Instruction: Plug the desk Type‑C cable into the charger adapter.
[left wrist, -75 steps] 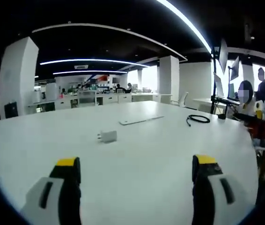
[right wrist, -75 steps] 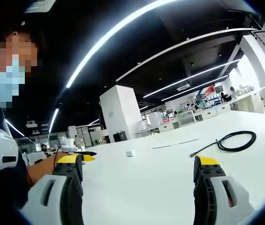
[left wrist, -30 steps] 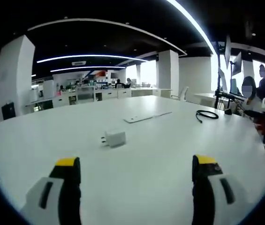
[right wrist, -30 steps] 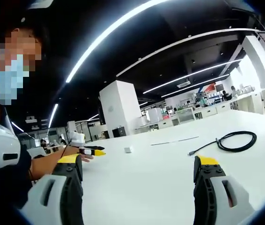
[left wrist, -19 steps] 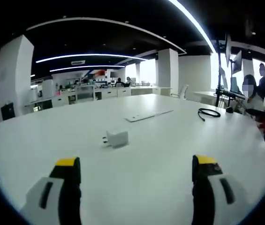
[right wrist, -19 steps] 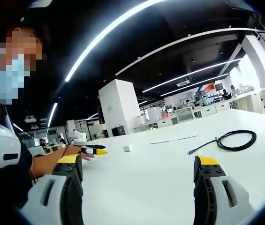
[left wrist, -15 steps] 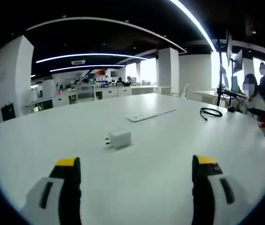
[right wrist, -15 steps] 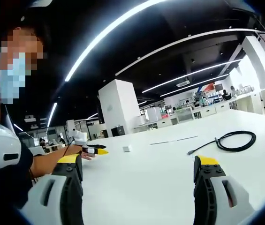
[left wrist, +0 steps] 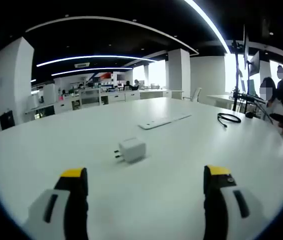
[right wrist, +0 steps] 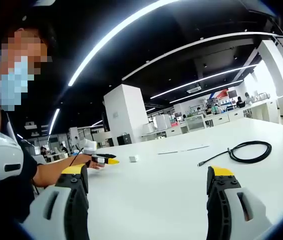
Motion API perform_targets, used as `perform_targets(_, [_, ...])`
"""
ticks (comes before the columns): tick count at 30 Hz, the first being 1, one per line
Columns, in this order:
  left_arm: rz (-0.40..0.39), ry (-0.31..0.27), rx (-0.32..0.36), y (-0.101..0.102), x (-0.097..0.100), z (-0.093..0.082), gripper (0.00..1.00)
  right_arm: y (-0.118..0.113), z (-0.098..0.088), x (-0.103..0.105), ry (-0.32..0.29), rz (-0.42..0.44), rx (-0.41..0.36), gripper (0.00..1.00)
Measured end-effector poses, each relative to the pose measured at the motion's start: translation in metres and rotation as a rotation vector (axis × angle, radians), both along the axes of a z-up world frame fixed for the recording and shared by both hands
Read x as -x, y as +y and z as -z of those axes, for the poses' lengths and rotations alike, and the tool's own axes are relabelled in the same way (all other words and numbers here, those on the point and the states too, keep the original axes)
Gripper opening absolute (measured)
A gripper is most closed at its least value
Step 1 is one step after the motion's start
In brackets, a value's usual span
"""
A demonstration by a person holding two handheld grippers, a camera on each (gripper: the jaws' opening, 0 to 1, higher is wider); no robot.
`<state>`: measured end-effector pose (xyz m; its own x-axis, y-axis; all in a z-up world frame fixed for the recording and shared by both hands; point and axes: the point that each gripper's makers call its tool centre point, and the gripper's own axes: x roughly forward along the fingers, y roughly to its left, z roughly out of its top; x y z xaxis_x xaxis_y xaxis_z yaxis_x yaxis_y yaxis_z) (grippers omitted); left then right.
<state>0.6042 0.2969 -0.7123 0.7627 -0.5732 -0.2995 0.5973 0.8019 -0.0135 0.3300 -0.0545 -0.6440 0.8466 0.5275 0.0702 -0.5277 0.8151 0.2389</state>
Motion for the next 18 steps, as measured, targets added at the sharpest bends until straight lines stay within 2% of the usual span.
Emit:
perform_targets(4, [-0.011,-0.006,0.004,0.004,-0.016,-0.001,0.96,0.000,0.001,-0.002,0.000,0.000,0.005,1.00])
perform_targets(9, [-0.018,-0.002,0.005,0.004,-0.026,0.002,0.98,0.001,0.004,-0.005,0.006,0.001,0.024,1.00])
perform_targets(18, [-0.016,-0.005,-0.001,0.000,-0.033,0.004,1.00,0.000,0.005,-0.010,0.008,0.001,0.032,1.00])
